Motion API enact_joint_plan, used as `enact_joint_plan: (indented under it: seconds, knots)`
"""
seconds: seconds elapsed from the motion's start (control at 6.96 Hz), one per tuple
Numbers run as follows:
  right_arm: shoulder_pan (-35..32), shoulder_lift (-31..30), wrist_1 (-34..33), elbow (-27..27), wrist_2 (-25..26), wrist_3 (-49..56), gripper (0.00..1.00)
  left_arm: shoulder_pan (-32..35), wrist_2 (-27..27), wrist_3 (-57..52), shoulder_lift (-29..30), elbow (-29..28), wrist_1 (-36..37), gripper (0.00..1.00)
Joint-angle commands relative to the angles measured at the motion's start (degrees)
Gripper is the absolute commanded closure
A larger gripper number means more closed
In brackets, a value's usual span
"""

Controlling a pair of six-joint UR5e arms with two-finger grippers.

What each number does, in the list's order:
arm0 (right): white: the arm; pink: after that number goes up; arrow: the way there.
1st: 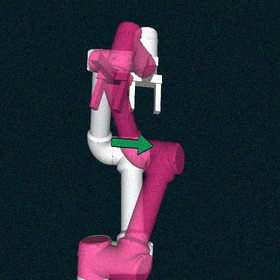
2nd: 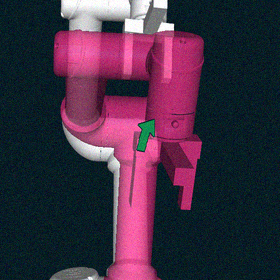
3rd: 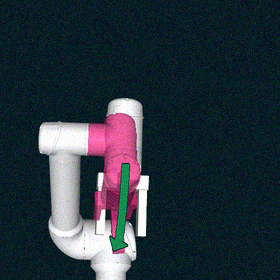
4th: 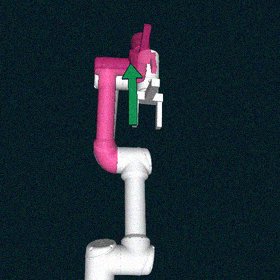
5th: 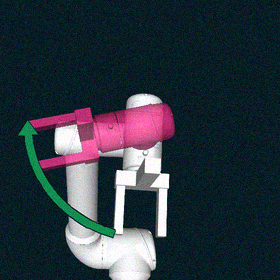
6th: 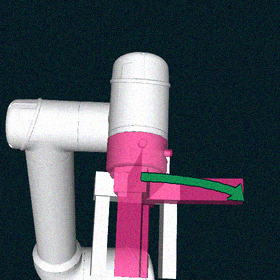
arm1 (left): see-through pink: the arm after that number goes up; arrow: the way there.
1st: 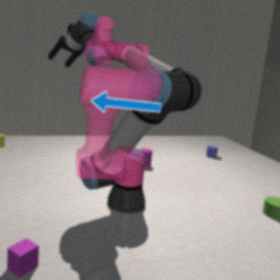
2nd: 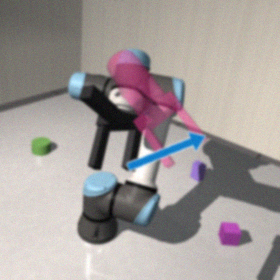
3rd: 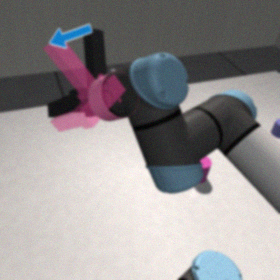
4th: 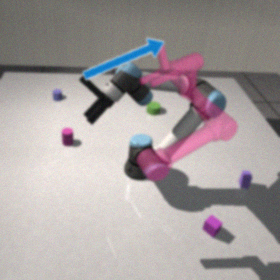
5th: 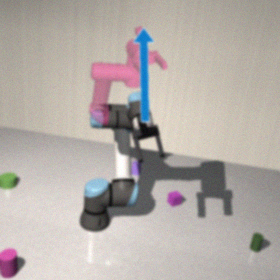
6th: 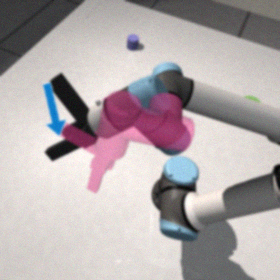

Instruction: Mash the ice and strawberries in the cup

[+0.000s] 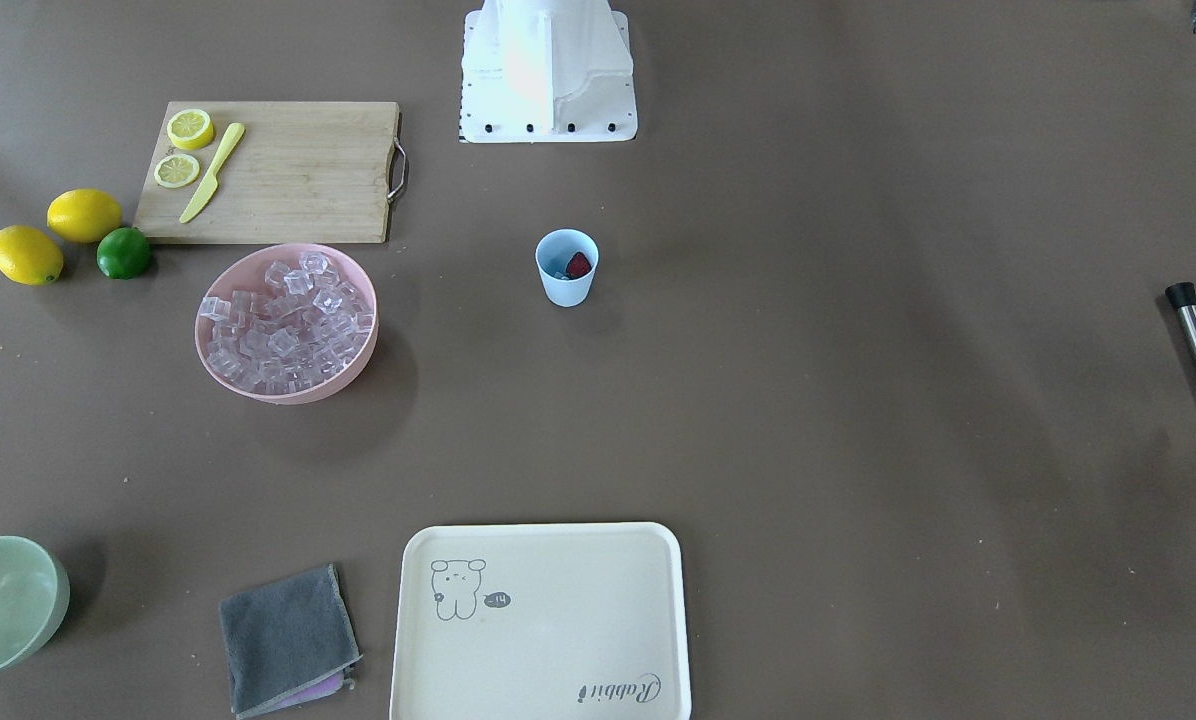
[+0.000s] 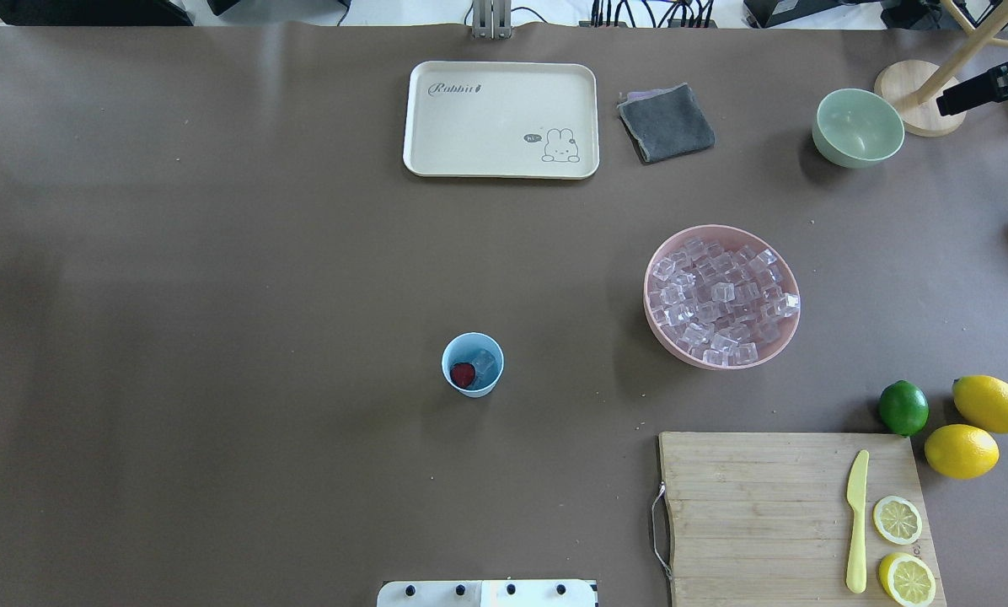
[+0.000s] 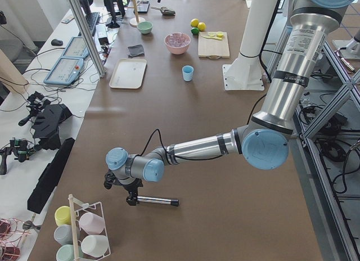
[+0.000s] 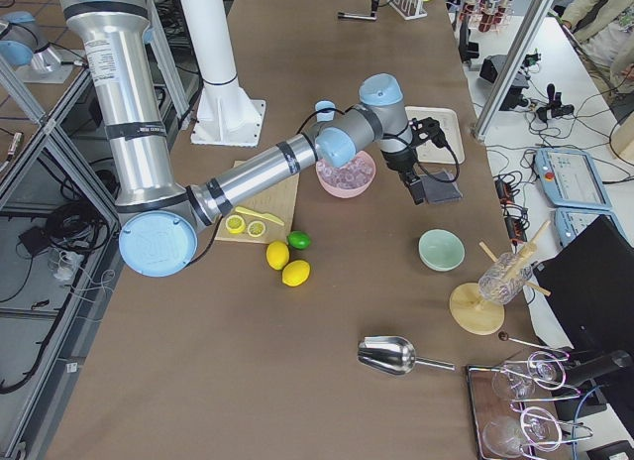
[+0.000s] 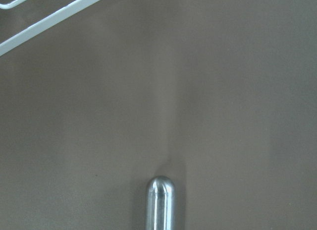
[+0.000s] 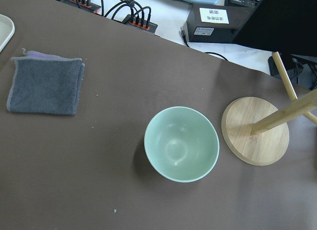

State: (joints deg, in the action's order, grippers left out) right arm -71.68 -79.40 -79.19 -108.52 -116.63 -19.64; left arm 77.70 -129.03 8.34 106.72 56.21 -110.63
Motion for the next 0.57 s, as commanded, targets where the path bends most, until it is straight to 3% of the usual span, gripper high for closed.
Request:
enact_joint_plan:
  seconds: [0.0, 0.43]
  knots:
    - [0.05, 0.04, 0.00, -0.03, 0.00, 0.04, 0.00, -0.54, 0.98, -1.04, 0.07, -1.01, -0.02, 0.21]
    - [0.31, 0.30, 0.00, 0.15, 0.09, -0.05, 0.00, -0.80, 0.89, -1.22, 1.48, -2.95, -0.11, 0.24]
